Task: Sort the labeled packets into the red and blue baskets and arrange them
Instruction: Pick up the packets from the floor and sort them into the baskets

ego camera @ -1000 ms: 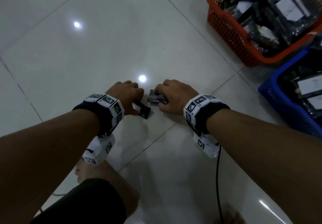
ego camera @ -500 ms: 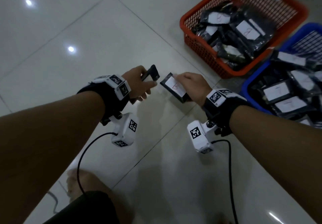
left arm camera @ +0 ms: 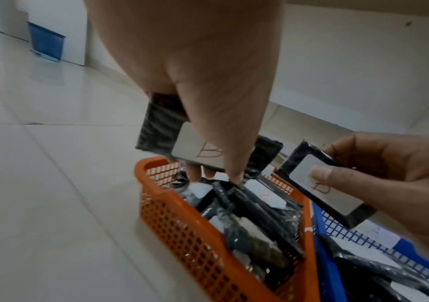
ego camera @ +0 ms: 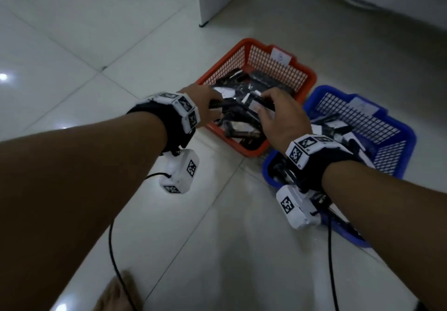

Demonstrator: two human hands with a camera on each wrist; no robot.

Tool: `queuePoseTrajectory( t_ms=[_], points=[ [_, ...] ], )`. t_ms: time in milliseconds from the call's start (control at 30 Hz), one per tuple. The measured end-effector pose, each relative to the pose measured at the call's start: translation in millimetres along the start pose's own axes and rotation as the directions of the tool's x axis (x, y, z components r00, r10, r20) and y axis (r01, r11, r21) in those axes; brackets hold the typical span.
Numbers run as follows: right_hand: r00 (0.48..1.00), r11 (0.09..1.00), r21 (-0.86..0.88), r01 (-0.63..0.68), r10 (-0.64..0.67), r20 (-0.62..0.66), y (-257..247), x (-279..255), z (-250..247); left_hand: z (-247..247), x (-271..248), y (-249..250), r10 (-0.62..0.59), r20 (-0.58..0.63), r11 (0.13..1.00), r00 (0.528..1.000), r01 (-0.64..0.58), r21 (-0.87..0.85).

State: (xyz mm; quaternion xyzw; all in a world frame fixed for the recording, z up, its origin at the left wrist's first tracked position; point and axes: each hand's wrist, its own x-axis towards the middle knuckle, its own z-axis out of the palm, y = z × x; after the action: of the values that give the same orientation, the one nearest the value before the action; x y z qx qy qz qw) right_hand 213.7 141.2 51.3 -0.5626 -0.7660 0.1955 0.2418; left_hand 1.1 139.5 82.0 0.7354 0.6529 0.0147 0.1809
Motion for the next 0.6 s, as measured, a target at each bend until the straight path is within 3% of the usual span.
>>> queuePoseTrajectory(
  t_ms=[167, 300, 433, 600],
  points=[
    [0.994, 1.000, 0.020, -0.020, 0.022, -0.109, 22, 17, 11, 11, 62, 6, 0.096, 0.075, 0.985, 0.993, -0.106, 0.137],
    [0.999, 0.999, -0.008, -0.051, 0.051, 0.008, 26, 25, 26, 26, 98, 1, 0.145, 0.017, 0.970, 0.989, -0.146, 0.192],
    [0.998, 0.997, -0.071, 0.002, 0.003, 0.066, 20, 28, 38, 17, 107, -2, 0.159, -0.082, 0.984, 0.984, -0.151, 0.097],
    [0.996, 0.989, -0.121, -0.083, 0.084, 0.007, 13, 31, 54, 5, 125, -10, 0.243, 0.037, 0.970, 0.969, -0.242, -0.029]
  ],
)
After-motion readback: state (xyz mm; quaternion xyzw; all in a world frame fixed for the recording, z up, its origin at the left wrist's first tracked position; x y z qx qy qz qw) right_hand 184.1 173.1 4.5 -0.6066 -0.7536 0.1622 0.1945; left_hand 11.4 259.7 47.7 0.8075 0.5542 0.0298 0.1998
